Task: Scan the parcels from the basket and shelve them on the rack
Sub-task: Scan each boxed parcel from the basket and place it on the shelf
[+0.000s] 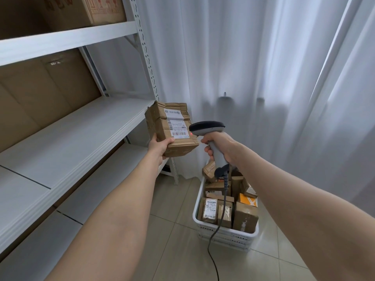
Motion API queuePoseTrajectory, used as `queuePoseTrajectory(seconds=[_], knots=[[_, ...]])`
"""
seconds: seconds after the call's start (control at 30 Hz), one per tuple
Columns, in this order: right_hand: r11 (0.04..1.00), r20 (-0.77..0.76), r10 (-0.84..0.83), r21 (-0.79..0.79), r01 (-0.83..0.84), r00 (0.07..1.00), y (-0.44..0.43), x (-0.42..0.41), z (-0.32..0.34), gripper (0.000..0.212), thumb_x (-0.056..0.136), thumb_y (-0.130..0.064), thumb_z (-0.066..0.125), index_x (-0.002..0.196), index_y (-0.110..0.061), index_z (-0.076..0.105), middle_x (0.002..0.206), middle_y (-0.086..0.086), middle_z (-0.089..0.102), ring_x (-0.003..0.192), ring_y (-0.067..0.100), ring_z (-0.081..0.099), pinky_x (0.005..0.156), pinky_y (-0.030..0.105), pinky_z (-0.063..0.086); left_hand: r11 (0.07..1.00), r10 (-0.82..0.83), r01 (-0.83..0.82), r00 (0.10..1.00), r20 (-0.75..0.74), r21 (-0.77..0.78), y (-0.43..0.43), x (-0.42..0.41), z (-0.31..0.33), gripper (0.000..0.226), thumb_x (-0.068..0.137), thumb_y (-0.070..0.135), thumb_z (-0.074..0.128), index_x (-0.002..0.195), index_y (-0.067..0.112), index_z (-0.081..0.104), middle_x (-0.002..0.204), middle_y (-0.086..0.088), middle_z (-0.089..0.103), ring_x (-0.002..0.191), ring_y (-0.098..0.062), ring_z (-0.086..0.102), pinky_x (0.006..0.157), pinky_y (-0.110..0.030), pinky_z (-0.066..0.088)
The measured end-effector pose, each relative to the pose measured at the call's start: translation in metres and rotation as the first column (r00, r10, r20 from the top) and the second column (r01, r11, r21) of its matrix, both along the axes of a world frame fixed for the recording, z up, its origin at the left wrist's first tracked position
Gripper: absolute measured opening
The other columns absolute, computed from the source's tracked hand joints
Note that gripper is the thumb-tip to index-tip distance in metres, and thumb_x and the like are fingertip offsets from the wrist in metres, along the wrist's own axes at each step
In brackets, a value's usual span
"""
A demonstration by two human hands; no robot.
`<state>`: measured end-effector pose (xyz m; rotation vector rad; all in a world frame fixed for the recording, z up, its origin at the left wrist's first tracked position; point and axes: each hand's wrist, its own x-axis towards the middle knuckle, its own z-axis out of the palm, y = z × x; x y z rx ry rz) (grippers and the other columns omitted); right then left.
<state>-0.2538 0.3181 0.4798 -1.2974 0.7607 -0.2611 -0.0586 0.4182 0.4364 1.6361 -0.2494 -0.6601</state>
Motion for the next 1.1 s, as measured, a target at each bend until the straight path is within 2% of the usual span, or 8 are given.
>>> queuePoseTrajectory(seconds=[0.1,0.17,0.63,0.97,1.1], knots=[[1.000,-0.001,-0.006,0.016,0.006,1.000,0.001,-0.003,0.003,0.013,0.089,-0.014,0.060,0.101,-0.009,0.057,0.053,0.002,0.056,0.043,0.010,0.049,0.045,0.019,0.046,1.000,0.006,-0.006,1.000,0.014,0.012,0.001,0.000,0.001,0.067,0.081,0.019,0.074,0.139,0.028,0.041,0.130,-0.005,0.054,0.107,-0.026,0.057,0.084,-0.042,0.054],[1.000,0.001,-0.007,0.024,0.007,1.000,0.001,-0.004,0.005,0.012,0.089,-0.014,0.060,0.100,-0.009,0.057,0.053,0.002,0.055,0.042,0.010,0.048,0.045,0.019,0.046,1.000,0.009,-0.010,1.000,0.016,0.011,0.002,0.000,0.003,0.068,0.081,0.018,0.074,0.139,0.027,0.041,0.131,-0.006,0.054,0.111,-0.027,0.057,0.089,-0.045,0.054],[0.998,0.027,-0.011,0.062,0.009,1.000,0.002,-0.009,0.011,0.023,0.090,-0.019,0.062,0.110,-0.009,0.058,0.057,0.006,0.062,0.040,0.010,0.052,0.042,0.019,0.046,1.000,0.020,-0.020,1.000,0.011,0.003,0.004,-0.010,0.015,0.070,0.081,0.017,0.074,0.140,0.027,0.039,0.130,-0.006,0.054,0.109,-0.028,0.057,0.090,-0.048,0.053],[0.999,-0.001,0.025,0.022,-0.025,1.000,0.000,-0.007,0.014,0.012,0.089,-0.018,0.061,0.098,-0.010,0.057,0.051,0.004,0.059,0.039,0.009,0.050,0.043,0.019,0.047,1.000,0.021,-0.021,1.000,0.019,0.005,0.006,-0.016,0.023,0.069,0.081,0.017,0.073,0.140,0.027,0.040,0.127,-0.006,0.056,0.099,-0.024,0.057,0.073,-0.039,0.055],[0.999,-0.011,0.036,0.011,-0.036,0.999,-0.003,-0.006,0.015,0.012,0.088,-0.018,0.062,0.097,-0.011,0.058,0.051,0.003,0.059,0.039,0.008,0.050,0.045,0.019,0.048,1.000,0.021,-0.021,1.000,0.021,0.013,0.006,-0.015,0.024,0.069,0.082,0.018,0.073,0.141,0.026,0.039,0.129,-0.006,0.055,0.106,-0.026,0.057,0.086,-0.045,0.054]])
